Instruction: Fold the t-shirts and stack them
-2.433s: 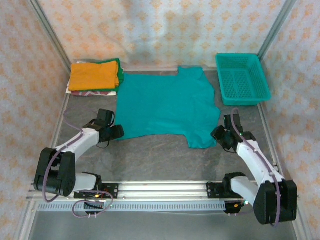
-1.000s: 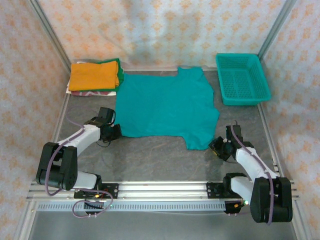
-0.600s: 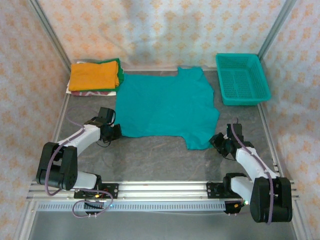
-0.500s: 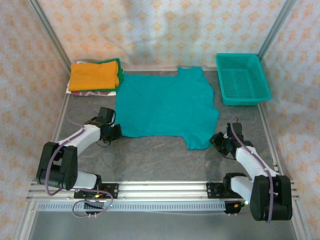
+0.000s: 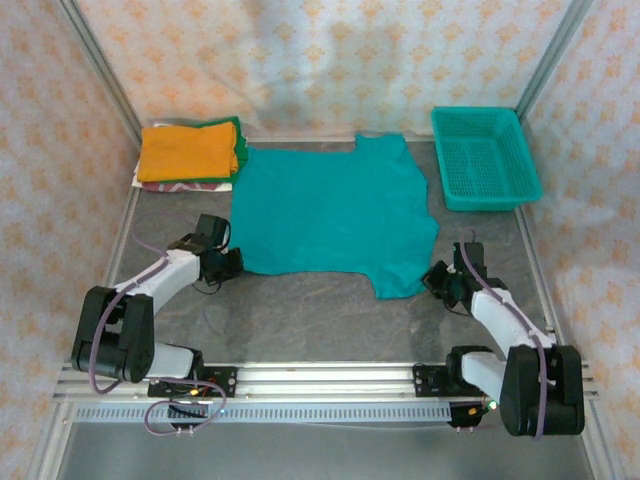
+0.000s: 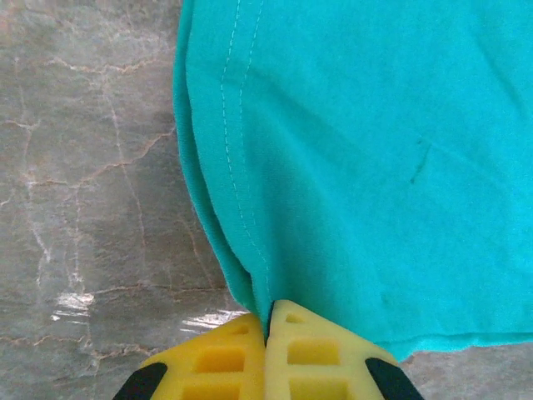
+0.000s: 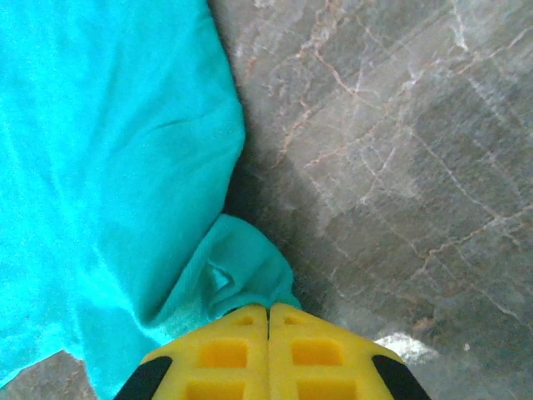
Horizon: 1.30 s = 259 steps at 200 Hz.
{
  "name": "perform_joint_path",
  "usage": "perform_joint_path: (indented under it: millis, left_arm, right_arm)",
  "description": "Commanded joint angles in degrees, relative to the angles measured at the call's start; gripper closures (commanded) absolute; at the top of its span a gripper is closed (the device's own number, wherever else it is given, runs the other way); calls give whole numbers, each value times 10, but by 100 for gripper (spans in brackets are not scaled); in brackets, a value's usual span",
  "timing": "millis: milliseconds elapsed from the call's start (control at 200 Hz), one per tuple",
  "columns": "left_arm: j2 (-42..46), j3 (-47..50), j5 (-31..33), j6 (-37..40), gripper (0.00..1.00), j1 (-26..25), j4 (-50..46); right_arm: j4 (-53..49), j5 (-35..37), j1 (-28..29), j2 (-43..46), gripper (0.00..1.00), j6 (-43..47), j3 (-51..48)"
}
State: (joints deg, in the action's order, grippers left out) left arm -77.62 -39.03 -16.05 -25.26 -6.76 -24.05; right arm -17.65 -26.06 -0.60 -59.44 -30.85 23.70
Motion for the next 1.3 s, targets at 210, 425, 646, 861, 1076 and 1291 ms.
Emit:
perform_joint_path:
  millis: [210,425,646,861,1076,1291]
  left_arm:
    - [47,-21,0,-8,100,23,-64]
    - [75,-23,0,-5,100,28,-103]
    - [98,-30,-5,-5,100,38,-123]
    - [112,-19,-1,-4,100,41,-124]
    - [108,7,-31,-9,100,40,-127]
    - [154,5,-50,-48,100,38,-158]
  right_arm:
    - [-151,18,-5,67,100,-31,73]
    - [-234,10,-19,70,100,-44,118]
    - [-247,-40,-33,75,100,-60,163]
    - [-282,-6,-33,88,100,-42,165]
    - [-277,-16,-32,97,100,-41,116]
    - [-309,-7,-32,128,100,-38,153]
